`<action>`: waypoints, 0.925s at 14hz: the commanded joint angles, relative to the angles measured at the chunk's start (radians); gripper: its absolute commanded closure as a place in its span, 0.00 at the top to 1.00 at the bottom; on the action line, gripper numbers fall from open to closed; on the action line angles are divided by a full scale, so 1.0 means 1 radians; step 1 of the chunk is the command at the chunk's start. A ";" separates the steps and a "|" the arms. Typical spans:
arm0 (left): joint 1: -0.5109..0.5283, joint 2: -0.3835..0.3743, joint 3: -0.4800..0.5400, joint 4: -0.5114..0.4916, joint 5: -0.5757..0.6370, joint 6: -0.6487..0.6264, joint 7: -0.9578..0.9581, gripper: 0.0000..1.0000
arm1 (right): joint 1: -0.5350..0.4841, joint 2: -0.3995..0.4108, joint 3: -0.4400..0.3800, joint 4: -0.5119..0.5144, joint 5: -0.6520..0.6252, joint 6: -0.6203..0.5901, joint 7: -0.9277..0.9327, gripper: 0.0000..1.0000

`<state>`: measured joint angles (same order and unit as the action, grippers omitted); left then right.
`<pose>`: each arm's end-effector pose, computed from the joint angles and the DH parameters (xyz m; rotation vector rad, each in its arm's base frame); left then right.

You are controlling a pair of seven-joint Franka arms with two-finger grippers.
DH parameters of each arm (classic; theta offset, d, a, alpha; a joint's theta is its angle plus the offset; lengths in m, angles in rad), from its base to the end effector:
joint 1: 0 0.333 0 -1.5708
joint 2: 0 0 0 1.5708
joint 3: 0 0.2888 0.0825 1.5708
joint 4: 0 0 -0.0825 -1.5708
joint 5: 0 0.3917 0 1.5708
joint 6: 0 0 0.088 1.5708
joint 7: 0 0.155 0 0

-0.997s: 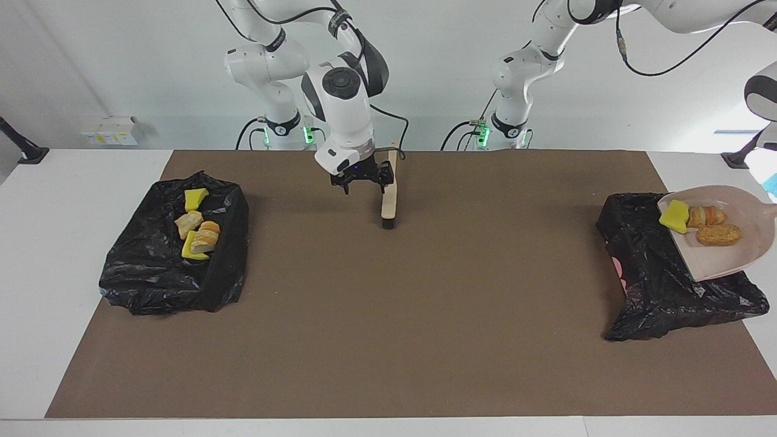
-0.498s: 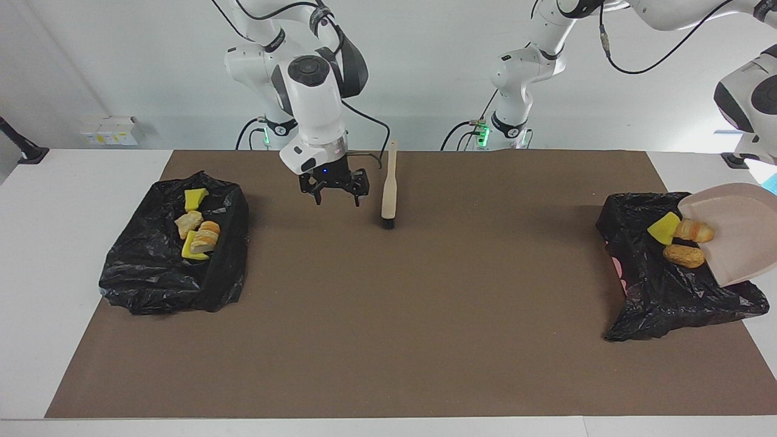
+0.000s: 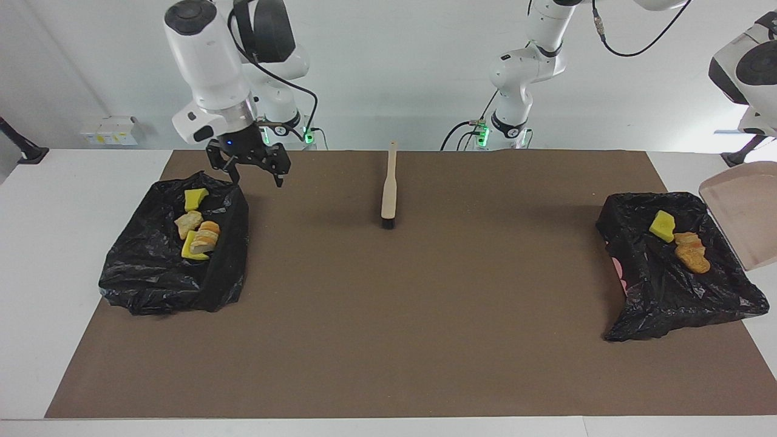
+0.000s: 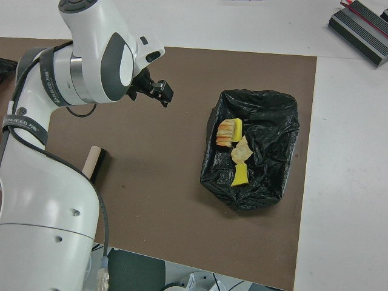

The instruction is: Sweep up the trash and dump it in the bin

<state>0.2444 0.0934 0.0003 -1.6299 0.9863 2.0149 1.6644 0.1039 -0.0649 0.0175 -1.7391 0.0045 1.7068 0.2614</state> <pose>0.6047 0.2388 0.5570 -1.4660 1.7313 0.7591 0.5505 0.0680 0.5161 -3.1240 0.2199 -0.0491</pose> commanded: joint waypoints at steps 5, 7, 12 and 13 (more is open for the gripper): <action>-0.066 -0.031 0.004 -0.064 -0.423 -0.053 -0.018 0.00 | -0.007 -0.087 -0.080 0.122 -0.014 -0.191 -0.148 1.00; -0.085 -0.031 0.003 -0.070 -0.544 -0.054 -0.032 0.00 | -0.018 -0.073 -0.077 0.118 -0.014 -0.179 -0.197 1.00; -0.163 -0.034 0.001 -0.111 -0.656 -0.133 -0.309 0.00 | -0.069 -0.027 -0.041 0.176 -0.015 -0.205 -0.209 1.00; -0.180 -0.034 0.003 -0.128 -0.714 -0.149 -0.399 0.00 | -0.064 -0.027 -0.045 0.176 -0.017 -0.205 -0.209 1.00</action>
<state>0.1038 0.0891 -0.0113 -1.7130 0.3423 1.8958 1.3945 0.0509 -0.1024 -0.0418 -1.5983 0.0043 1.5364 0.0750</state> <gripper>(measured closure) 0.687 0.000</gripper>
